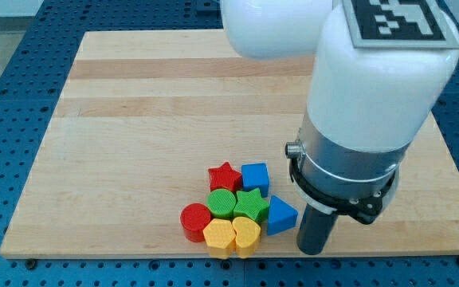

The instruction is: Push yellow blocks slightly to the right

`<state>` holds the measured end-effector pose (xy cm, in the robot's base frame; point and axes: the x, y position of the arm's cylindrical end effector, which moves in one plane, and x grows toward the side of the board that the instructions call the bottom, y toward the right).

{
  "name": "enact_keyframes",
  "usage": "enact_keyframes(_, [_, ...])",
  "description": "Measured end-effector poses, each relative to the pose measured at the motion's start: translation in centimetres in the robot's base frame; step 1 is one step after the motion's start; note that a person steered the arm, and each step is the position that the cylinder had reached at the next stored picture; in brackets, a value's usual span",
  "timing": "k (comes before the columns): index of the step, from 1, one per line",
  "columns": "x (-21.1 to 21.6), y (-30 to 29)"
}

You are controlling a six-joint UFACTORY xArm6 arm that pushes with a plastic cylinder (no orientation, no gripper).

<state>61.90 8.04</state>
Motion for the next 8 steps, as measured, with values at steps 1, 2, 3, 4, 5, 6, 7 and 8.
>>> enact_keyframes(1, [-0.1,3.2])
enact_keyframes(2, [-4.7,9.7])
enact_keyframes(3, [-13.9,9.7])
enact_keyframes(4, [-19.7,1.3])
enact_keyframes(5, [-17.7,-12.1])
enact_keyframes(6, [-11.5,-21.4])
enact_keyframes(7, [-2.7,-23.0])
enact_keyframes(8, [0.0,-22.6])
